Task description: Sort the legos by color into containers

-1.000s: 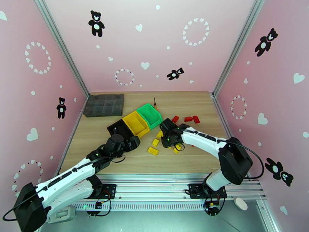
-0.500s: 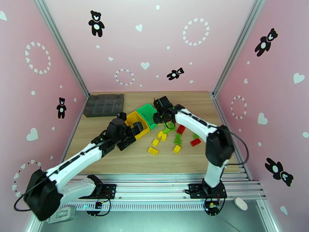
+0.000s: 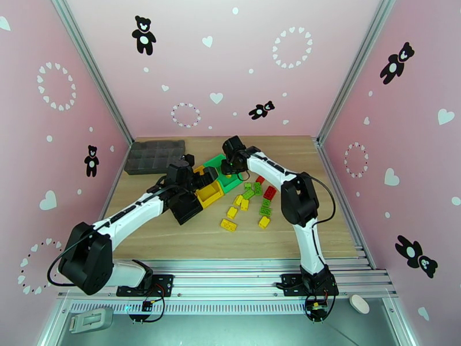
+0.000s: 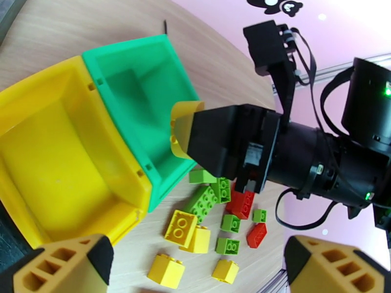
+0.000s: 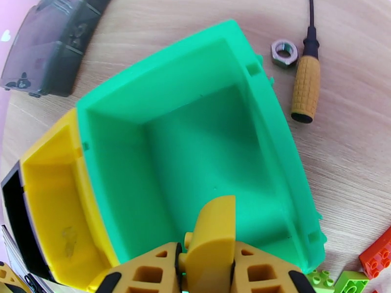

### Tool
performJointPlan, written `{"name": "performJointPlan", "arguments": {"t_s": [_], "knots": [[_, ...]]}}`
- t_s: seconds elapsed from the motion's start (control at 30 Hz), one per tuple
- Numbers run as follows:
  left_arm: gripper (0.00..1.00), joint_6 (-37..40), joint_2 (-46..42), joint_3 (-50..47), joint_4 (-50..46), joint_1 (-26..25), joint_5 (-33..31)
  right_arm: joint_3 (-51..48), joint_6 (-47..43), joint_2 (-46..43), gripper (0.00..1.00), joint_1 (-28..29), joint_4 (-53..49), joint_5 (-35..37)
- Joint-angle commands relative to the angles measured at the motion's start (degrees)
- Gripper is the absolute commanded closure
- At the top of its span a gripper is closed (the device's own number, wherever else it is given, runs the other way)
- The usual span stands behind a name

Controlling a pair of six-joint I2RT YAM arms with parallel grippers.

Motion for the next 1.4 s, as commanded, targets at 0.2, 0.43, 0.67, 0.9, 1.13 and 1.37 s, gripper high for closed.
{"name": "performJointPlan", "arguments": {"t_s": [0.2, 0.43, 0.67, 0.9, 1.13, 1.37], "knots": [[0.02, 0.0, -3.8, -2.6, 0.6, 0.1, 0.4, 1.7, -0.2, -0.6, 0.56, 0.0, -2.1, -0.7], [0.02, 0.7, -7.7, -5.0, -1.5, 0.2, -1.0, -1.8, -0.7, -6.2, 0.51, 0.3, -2.0, 0.7], [0.02, 1.2, -13.7, -10.3, -5.4, 0.2, -3.1, -12.4, -1.7, -17.1, 0.46, 0.3, -0.4, 2.7], [0.02, 1.3, -18.5, -14.5, -10.2, -0.4, -3.5, -26.3, -1.9, -27.8, 0.41, 0.5, 0.7, 3.7], [0.02, 2.3, -17.7, -11.3, -17.0, -13.1, -12.9, -42.4, 1.3, -39.1, 0.34, 0.6, 0.8, 7.0], [0.02, 0.5, -6.5, -7.8, -12.2, -23.4, -15.9, -55.7, 7.7, -52.5, 0.29, 0.6, -1.4, 10.9]]}}
